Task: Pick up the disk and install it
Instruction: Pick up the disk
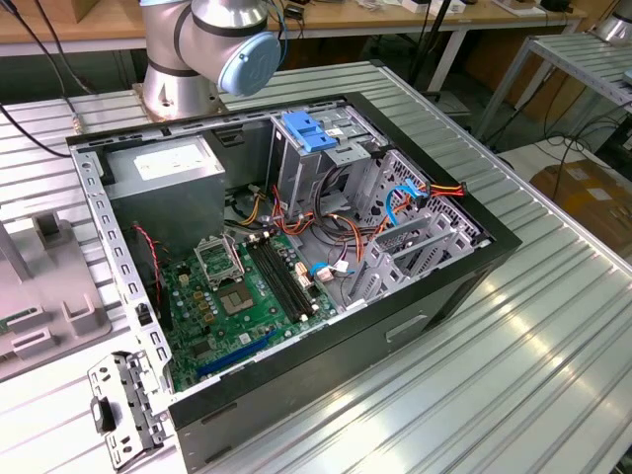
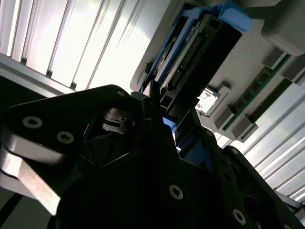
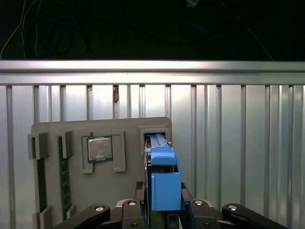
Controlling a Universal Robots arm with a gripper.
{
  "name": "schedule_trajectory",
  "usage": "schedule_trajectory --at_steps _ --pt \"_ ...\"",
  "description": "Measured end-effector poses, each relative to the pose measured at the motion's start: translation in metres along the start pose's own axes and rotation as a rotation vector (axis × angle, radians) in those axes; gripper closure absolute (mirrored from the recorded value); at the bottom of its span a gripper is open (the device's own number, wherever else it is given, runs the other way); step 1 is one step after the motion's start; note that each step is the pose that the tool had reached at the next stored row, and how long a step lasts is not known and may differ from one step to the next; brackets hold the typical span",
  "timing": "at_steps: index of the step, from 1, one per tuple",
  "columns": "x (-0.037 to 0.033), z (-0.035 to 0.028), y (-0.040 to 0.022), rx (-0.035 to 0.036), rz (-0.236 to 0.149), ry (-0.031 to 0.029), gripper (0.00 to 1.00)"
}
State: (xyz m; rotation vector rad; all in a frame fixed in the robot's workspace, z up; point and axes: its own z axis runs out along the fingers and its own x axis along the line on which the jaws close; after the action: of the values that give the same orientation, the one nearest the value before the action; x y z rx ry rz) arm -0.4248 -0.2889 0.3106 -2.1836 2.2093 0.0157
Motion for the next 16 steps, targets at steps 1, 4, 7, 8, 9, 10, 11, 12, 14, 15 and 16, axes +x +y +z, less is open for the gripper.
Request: schedule_trajectory --at_steps 1,4,7,8,9,10,11,12,14,15,16 --pt "0.0000 -0.0002 0.0000 0.0000 0.000 0.0000 0.63" --pt "0.0000 -0.0009 0.0000 -0.0001 0.000 0.0000 0.63" --pt "-0.0001 -0.0014 0.0000 0.0000 0.000 0.0000 0.63" --pt "-0.0001 -0.0016 0.0000 0.0000 0.000 0.0000 0.63" --pt "-0.0001 -0.0018 0.0000 -0.0001 0.000 0.0001 0.63" --pt "-0.0001 -0.0022 0.0000 -0.0003 0.000 0.0002 0.63" --pt "-0.0001 -0.0025 0.0000 -0.0003 0.000 0.0001 0.63" --pt "-0.0001 -0.0029 0.0000 -0.0002 0.000 0.0001 0.63" --pt "-0.0001 -0.0041 0.0000 -0.0002 0.000 0.0000 0.63" --pt "-0.0001 -0.0045 0.0000 -0.0001 0.000 0.0000 0.63" --pt "-0.0002 -0.0052 -0.0001 -0.0001 0.000 0.0001 0.63"
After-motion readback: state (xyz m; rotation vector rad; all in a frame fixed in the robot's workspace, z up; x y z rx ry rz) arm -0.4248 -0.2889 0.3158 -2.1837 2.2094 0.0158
